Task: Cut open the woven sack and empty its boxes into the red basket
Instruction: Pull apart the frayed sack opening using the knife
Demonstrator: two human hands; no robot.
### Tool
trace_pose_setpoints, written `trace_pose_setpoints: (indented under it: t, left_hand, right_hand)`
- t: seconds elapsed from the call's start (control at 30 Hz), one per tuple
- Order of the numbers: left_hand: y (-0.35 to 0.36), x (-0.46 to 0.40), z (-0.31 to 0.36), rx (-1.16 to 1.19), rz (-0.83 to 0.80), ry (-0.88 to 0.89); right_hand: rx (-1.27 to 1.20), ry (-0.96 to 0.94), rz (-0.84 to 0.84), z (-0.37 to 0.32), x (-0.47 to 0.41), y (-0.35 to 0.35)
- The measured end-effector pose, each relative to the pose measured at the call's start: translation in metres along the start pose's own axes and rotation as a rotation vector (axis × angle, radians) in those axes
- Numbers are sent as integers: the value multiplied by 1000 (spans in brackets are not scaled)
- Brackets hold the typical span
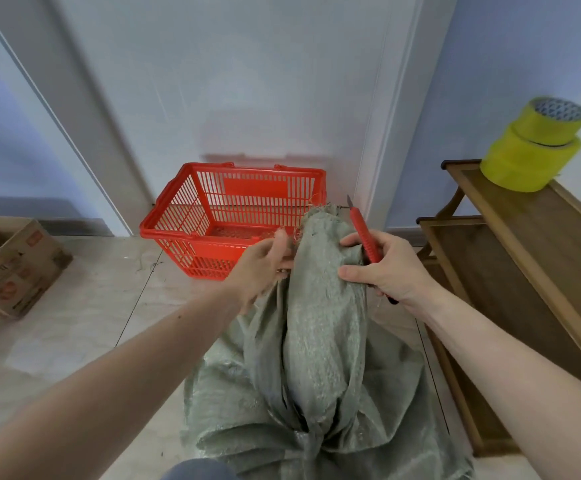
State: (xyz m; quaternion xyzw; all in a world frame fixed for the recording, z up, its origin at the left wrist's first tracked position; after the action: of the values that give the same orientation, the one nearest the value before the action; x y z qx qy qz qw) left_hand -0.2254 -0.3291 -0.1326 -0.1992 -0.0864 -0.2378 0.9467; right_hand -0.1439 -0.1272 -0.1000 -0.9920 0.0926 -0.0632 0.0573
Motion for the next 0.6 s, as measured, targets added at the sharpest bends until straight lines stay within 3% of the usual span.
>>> trace_pose_setpoints:
  t: [0.1,0.2,0.3,0.4,0.6]
  left_hand:
    - [19,-7,19,256,-86,-175]
    - [30,-8,21,369,-12,-202]
    - [35,-6,15,523,87,-121]
    - [36,2,14,533,142,12]
    - [36,19,16,367,322,212]
  right_hand:
    - [-92,-4,-79,-2,9,12]
    - [-161,4,-115,-6,17,15]
    - [-114,-30,69,-10,13,-3]
    - [-136,25,247,-12,2,-21]
    - [-58,123,5,-19,-3,5]
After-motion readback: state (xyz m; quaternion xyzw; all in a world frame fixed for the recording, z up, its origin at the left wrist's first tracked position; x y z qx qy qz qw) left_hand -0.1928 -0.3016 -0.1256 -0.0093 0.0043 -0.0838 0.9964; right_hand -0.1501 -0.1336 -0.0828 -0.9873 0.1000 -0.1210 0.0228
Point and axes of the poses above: each hand's wrist, its own x-axis away from the middle knuckle, its own y-axis out of the palm, z = x × y, the point moved 4 cm from there along -x, towards the middle knuckle, and after that the axes turned 8 degrees about -x, right-handed, at the moved point
